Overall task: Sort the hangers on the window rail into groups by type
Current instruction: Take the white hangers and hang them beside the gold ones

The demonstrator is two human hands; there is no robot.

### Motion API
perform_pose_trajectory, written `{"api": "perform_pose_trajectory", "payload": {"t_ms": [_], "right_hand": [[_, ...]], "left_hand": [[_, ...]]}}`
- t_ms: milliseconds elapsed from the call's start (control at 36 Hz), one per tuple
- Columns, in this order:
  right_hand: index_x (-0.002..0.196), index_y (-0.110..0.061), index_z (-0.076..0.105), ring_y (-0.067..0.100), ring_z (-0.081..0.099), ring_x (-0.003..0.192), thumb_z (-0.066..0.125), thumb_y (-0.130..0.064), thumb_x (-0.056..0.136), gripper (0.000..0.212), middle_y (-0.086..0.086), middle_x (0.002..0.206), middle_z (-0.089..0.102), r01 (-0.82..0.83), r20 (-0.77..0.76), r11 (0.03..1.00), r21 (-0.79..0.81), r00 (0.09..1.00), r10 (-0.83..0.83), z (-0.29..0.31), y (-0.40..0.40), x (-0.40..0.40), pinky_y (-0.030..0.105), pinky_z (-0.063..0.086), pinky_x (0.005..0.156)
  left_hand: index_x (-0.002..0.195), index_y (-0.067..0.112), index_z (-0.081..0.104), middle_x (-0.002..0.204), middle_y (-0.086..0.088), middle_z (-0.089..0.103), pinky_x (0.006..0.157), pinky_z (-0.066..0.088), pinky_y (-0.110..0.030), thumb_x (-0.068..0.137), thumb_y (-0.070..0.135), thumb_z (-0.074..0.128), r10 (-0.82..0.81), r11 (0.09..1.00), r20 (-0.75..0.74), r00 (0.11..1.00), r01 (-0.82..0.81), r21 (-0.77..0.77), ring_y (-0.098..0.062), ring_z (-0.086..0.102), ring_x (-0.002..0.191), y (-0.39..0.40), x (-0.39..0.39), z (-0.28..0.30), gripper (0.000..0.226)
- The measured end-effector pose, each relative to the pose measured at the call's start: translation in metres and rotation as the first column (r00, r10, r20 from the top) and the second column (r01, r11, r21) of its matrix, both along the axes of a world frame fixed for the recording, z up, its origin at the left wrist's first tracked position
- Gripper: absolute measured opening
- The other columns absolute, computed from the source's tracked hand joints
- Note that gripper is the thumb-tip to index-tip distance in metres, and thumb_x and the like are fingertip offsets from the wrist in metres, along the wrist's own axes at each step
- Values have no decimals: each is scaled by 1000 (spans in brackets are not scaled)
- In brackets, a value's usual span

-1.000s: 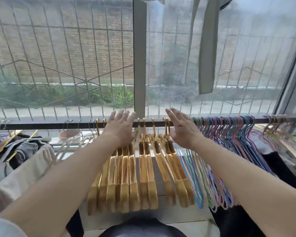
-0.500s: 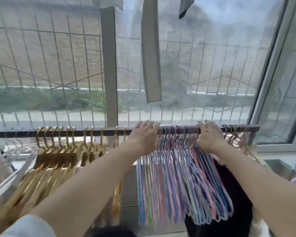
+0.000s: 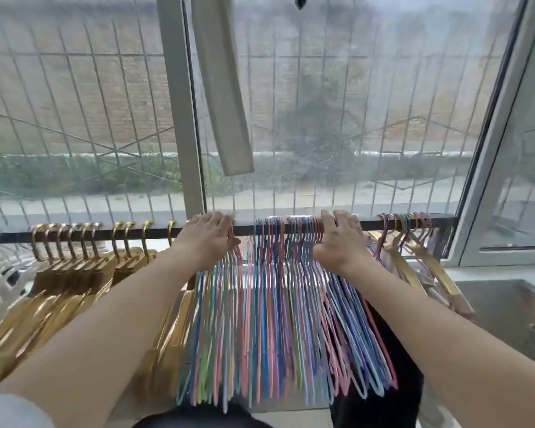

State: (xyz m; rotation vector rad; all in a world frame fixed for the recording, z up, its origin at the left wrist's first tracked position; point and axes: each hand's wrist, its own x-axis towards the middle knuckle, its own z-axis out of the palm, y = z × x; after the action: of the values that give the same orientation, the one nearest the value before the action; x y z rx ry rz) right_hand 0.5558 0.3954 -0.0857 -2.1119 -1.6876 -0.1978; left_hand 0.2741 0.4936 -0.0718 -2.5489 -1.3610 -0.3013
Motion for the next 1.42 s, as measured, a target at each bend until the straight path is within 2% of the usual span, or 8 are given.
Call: {"api": "perform_pose_trajectory", "payload": {"t_ms": [250, 389, 639, 778, 917, 1167, 1250, 1417], "right_hand": [[161, -23, 14, 35, 11, 155, 53, -34, 86, 85, 17, 165, 17, -55, 32, 998, -23, 998, 56, -1, 5, -2, 48, 1, 128], [162, -21, 11, 31, 9, 156, 54, -32, 87, 87, 7, 169, 14, -111, 120, 993, -48, 986, 116, -3, 8, 1, 49, 5, 128], [160, -40, 1, 30, 0, 157, 54, -29, 94, 86, -1, 170, 5, -127, 198, 986, -110, 969, 147, 11, -2, 19, 54, 2, 127], [162, -30, 3, 30, -1, 157, 53, -36, 93, 86, 3, 170, 5, -119, 229, 981, -155, 961, 153, 14, -10, 30, 52, 1, 127], [163, -27, 1, 30, -8, 157, 47, -40, 101, 78, 5, 171, -2, -164, 258, 975, -150, 946, 198, 16, -5, 1, 52, -3, 127], [162, -12, 13, 34, -18, 155, 22, -46, 107, 65, 17, 170, -10, 17, 27, 1000, -26, 1000, -16, -61, -74, 2, 52, -11, 126], [162, -11, -6, 27, -23, 154, 20, -53, 107, 74, 9, 168, -17, -5, -109, 988, -156, 994, -12, -92, -94, -2, 42, -20, 122], [164, -24, 9, 33, -24, 154, 4, -65, 101, 75, 12, 169, -17, 84, -77, 985, -154, 992, -97, -138, -86, -30, 51, -9, 126]], "left_hand": [[155, 22, 20, 161, -6, 33, 126, 23, -49, 103, 63, 32, 85, 996, -78, 993, -85, 7, -27, 31, 150, -1, -39, 3, 68], [161, 15, 8, 168, -9, 18, 129, 12, -48, 101, 64, 39, -123, 986, -103, 987, 133, 97, -29, 18, 155, -27, 31, 11, 84], [154, 15, 29, 151, -9, 48, 120, 34, -44, 108, 24, 41, -194, 975, -97, 976, 203, 91, -27, 47, 139, -23, 96, 11, 48], [145, 15, 39, 139, -5, 56, 118, 35, -42, 109, 47, 33, -125, 986, -164, 979, 141, 92, -22, 53, 131, -18, 63, 12, 49], [162, 14, 17, 164, -10, 33, 125, 23, -50, 103, 64, 33, -95, 989, -133, 986, 109, 96, -28, 33, 151, -25, 92, 15, 79], [156, 26, -31, 163, -2, -39, 125, -15, -52, 106, 60, 12, 91, 995, -16, 996, -90, 34, -26, -38, 149, -62, 62, -42, 74], [153, 34, -33, 158, -2, -45, 123, -21, -54, 101, 68, 4, 160, 986, -41, 986, -162, -45, -27, -44, 145, -96, 23, -80, 72], [160, 36, -21, 169, -3, -25, 123, -17, -53, 102, 66, 5, 329, 921, -44, 943, -331, -205, -33, -25, 155, -142, -42, -126, 70]]}}
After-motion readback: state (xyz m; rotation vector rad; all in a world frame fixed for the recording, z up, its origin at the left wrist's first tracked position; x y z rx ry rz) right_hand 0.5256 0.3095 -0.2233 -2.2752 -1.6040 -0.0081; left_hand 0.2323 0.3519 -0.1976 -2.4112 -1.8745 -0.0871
